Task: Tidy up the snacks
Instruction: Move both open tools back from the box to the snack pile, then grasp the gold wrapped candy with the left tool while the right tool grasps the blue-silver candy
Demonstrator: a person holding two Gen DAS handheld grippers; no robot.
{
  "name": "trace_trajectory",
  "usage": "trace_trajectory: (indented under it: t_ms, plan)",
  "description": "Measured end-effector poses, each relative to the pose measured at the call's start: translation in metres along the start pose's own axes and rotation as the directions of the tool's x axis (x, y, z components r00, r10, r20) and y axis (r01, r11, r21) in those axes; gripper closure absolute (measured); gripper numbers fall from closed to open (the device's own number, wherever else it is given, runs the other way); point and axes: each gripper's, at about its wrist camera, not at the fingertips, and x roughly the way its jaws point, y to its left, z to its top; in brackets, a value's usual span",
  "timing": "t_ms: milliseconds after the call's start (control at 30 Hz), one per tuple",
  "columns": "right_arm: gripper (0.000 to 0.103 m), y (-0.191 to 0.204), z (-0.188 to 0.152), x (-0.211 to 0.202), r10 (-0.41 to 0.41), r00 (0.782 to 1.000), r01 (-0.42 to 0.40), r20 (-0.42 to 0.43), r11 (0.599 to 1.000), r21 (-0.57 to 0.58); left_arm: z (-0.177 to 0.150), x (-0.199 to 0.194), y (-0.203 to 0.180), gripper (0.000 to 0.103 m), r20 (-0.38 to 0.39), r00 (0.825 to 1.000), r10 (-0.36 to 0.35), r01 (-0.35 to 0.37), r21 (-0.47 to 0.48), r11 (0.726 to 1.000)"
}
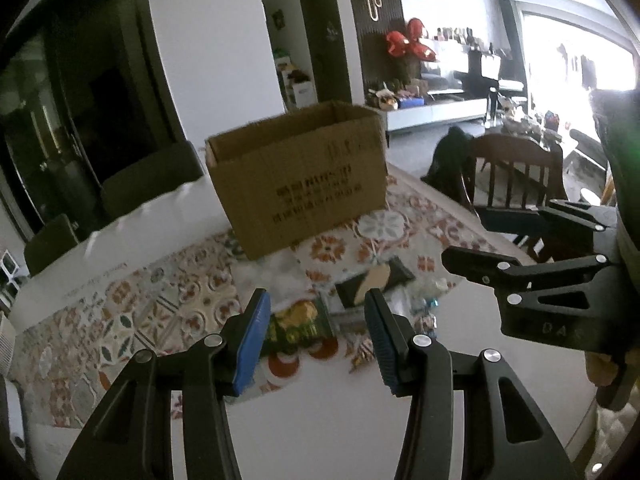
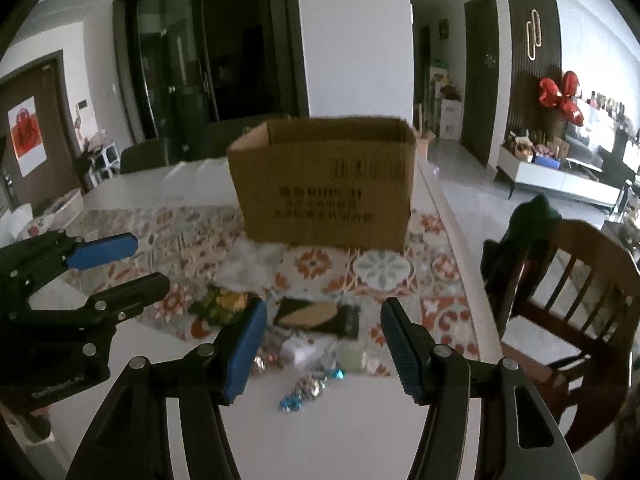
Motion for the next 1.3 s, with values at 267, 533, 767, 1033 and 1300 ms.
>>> trace_trajectory:
  t_ms: [267,533,767,1033,1300]
  plan:
    - [0.043,0.005,-0.024,0.017,0.012,0.997,-0.014,-0.081,1.000,-0.021,-0.023,0.021,-0.009,0.055,-0.083,0.995,-0.046,0.049,0.031,0.998]
    - [0.043,0.006,-0.044,0.036,0.021,0.989,-0.023,-0.149,1.000,-0.012,-0.041,0.048,-0.012,0.055,-0.166,0.978,-0.123,0.129,0.031,0.991]
    - [0.043,0.005,-0.050,0.050,0.039,0.984,-0.038,-0.176,0.999,0.011,-0.047,0.067,-0.016,0.056,-0.195,0.961,-0.196,0.206,0.035,0.978]
    - [0.043,0.004,-0.053,0.064,0.039,0.980,-0.035,-0.197,0.999,0.022,-0.047,0.085,-0.012,0.057,-0.185,0.955,-0.233,0.238,0.006,0.971]
    - [0.050,0.000,-0.058,0.075,0.050,0.974,-0.043,-0.221,0.998,0.036,-0.045,0.098,-0.014,0.063,-0.187,0.953,-0.239,0.244,0.002,0.970]
